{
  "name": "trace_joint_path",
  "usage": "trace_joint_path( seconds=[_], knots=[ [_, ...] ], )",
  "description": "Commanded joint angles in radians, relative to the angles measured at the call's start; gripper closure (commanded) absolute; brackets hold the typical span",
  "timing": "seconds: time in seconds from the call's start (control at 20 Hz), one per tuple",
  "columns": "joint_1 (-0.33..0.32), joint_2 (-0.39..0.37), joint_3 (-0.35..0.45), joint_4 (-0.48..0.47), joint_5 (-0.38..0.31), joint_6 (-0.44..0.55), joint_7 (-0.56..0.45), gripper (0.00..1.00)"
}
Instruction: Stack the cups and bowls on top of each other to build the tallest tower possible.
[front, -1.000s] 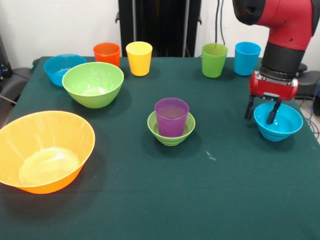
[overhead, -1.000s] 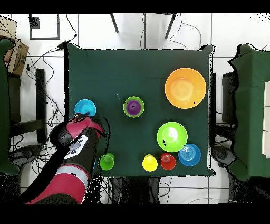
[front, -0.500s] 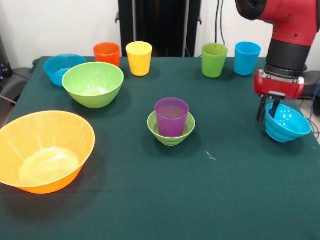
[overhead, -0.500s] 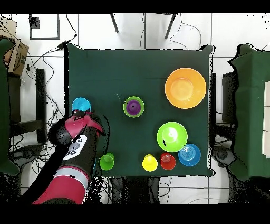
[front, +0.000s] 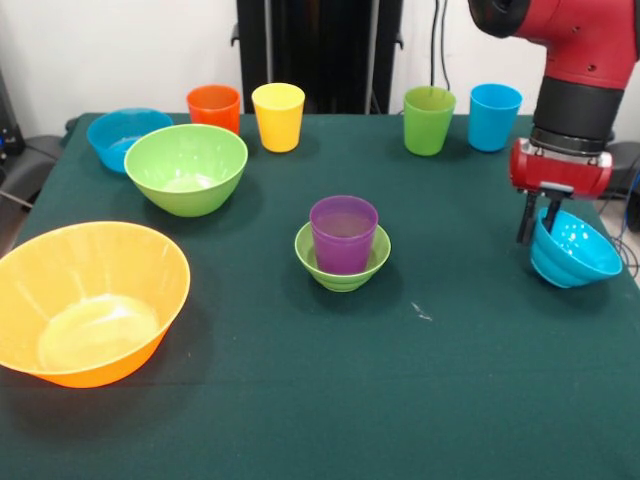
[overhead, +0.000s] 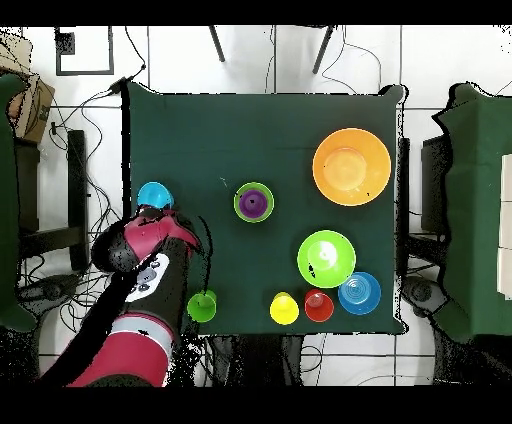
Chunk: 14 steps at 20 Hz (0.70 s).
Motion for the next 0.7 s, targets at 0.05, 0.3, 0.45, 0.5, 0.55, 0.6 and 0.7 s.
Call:
trace_joint_path(
  seconds=[0.05,0.3,0.45,0.5,0.55,0.6,0.7],
  knots=[
    [-0.136,-0.089,0.235,0.13,-0.059,-0.011,0.021,1.0],
    [-0.22,-0.141,0.326,0.19,-0.1,0.001,-0.028,1.0],
    [-0.253,-0.181,0.362,0.22,-0.111,0.031,-0.041,1.0],
    [-0.266,-0.193,0.376,0.228,-0.112,0.045,-0.045,1.0],
    [-0.277,-0.206,0.387,0.237,-0.117,0.053,-0.049,1.0],
    [-0.294,-0.218,0.406,0.249,-0.121,0.062,-0.053,1.0],
    [-0.345,-0.241,0.463,0.28,-0.135,0.072,-0.073,1.0]
  ],
)
